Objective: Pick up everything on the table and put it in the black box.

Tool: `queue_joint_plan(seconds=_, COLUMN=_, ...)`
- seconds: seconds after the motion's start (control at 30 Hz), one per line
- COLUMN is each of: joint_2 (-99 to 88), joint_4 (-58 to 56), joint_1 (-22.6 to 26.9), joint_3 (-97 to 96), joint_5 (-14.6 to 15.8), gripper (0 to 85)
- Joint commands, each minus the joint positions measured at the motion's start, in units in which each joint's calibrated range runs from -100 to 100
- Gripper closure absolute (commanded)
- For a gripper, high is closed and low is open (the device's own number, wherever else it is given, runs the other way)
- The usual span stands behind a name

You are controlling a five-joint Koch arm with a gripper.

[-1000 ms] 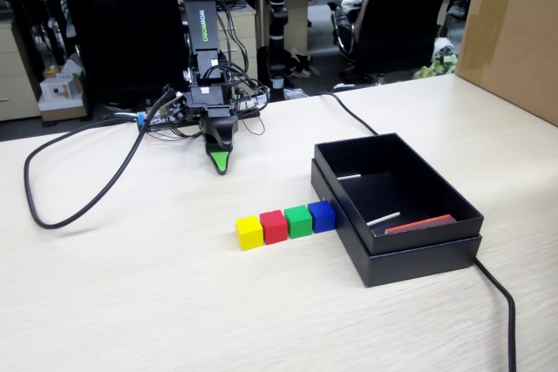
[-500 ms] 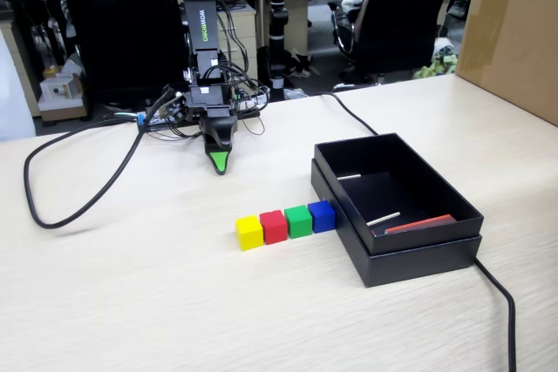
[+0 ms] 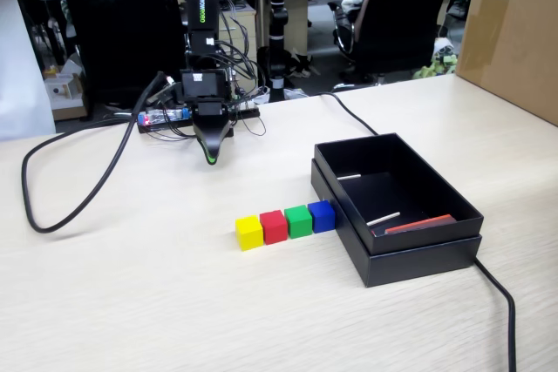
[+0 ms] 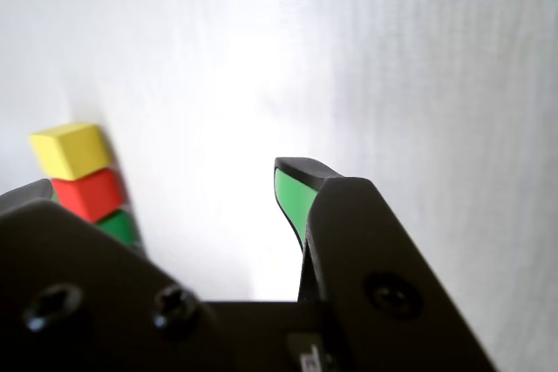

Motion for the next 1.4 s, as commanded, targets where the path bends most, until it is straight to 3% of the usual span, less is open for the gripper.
queue_joint_plan(seconds=0.0, joint_2=6.64, joint_4=-2.52, joint_1=0.29, joint_3=9.42, joint_5=1.56, gripper=36.0)
queue_joint_plan(seconds=0.4, joint_2=55.86, joint_4=-30.51, joint_1=4.35, joint_3=60.92, joint_5=4.74, gripper=38.4)
queue_joint_plan(seconds=0.8, joint_2=90.17, joint_4=-38.11, joint_1=4.20, joint_3=88.12, joint_5=4.40, gripper=38.6)
queue_joint_plan(seconds=1.07, joint_2=100.16, joint_4=-38.80, joint_1=3.91, joint_3=93.83, joint_5=4.00, gripper=41.0)
queue_joint_plan(seconds=1.27, joint_2=104.97, joint_4=-38.80, joint_1=3.61, joint_3=97.91, joint_5=2.93, gripper=56.0)
queue_joint_plan(seconds=1.37, joint_2=107.04, joint_4=-38.80, joint_1=3.37, joint_3=100.81, joint_5=2.64, gripper=70.1)
